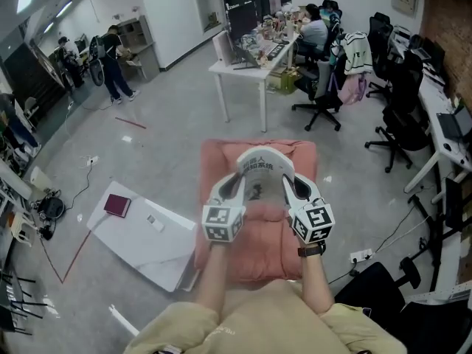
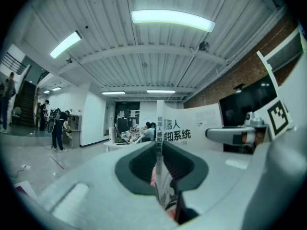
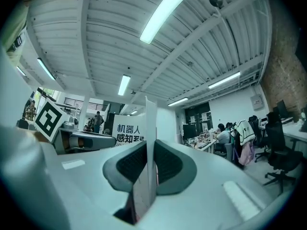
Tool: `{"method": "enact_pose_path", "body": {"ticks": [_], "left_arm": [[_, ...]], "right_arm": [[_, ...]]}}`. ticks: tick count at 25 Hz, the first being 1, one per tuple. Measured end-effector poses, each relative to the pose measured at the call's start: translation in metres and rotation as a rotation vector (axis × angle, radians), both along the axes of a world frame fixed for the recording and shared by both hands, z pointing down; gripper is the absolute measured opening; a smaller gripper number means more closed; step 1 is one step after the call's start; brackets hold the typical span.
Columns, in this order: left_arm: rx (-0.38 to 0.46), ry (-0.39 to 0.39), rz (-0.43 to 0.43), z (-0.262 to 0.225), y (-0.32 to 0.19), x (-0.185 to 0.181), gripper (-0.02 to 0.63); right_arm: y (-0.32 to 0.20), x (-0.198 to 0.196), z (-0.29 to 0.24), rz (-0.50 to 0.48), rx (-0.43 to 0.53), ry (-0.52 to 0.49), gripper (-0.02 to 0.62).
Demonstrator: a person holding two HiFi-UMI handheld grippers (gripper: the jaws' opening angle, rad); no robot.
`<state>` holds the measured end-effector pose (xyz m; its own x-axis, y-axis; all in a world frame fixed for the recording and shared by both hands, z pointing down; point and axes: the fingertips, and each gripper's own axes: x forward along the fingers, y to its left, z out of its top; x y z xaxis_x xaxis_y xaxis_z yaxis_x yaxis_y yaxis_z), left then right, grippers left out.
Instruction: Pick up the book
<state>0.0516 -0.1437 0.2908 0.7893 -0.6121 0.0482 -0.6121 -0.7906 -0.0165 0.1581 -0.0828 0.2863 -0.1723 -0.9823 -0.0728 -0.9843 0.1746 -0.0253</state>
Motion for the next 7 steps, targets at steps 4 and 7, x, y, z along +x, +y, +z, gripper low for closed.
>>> {"method": "enact_pose_path", "body": {"ticks": [4, 7], "left_arm": [[-0.003, 0.012, -0.034, -0.003, -0.013, 0.032, 0.043], [-0.015, 0.027, -0.028, 0.003, -0.019, 0.068, 0.043]], "right_arm": [[-0.012, 0.034, -0.004, -0.036, -0.004, 0.012, 0.048], [-0.021, 0.071, -0.004, -0.034, 0.009, 0.021, 0.048]]}}
